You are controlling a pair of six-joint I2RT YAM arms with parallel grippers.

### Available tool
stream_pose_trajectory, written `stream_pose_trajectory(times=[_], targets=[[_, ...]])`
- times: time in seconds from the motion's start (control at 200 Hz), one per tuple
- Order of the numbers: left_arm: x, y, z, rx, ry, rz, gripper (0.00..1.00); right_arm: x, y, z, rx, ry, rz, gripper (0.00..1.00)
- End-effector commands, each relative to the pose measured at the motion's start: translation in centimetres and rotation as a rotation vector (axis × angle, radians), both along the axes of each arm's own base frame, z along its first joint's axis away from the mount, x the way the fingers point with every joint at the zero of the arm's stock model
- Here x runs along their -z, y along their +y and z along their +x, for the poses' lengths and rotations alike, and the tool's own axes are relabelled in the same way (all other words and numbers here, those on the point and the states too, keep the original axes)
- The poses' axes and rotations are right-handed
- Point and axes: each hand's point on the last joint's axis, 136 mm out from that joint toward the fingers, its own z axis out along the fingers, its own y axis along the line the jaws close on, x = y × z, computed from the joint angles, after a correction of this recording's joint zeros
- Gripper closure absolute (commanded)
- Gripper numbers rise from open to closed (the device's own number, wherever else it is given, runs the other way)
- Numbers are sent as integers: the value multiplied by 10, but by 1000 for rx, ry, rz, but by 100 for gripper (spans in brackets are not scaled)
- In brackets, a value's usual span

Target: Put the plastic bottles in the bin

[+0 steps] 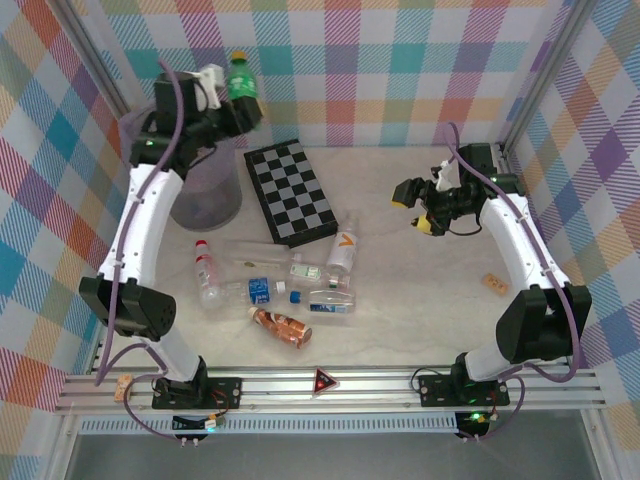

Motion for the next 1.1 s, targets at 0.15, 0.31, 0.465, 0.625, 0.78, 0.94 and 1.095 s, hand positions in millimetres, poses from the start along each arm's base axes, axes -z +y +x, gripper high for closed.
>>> stream_pose_trajectory(times=[0.15, 0.31, 0.465, 0.625, 0.78, 0.94, 1.095], targets=[[28, 121, 46, -288, 69, -42, 69, 3, -1, -6, -40, -14, -28, 13], [68, 159, 57, -353, 190, 68, 69, 10, -3, -7, -43, -13, -52, 13], [99, 163, 59, -341, 266, 127, 69, 18, -5, -6, -45, 4, -68, 13], [129, 164, 58, -324, 340, 160, 63, 22, -4, -3, -48, 9, -62, 14], [141, 164, 58, -314, 367, 176, 39, 26, -4, -3, -51, 19, -67, 14], [146, 160, 61, -297, 375, 161, 24, 29, -5, -4, -50, 22, -69, 13], [147, 161, 60, -301, 380, 165, 17, 30, -6, -6, -52, 26, -77, 13]])
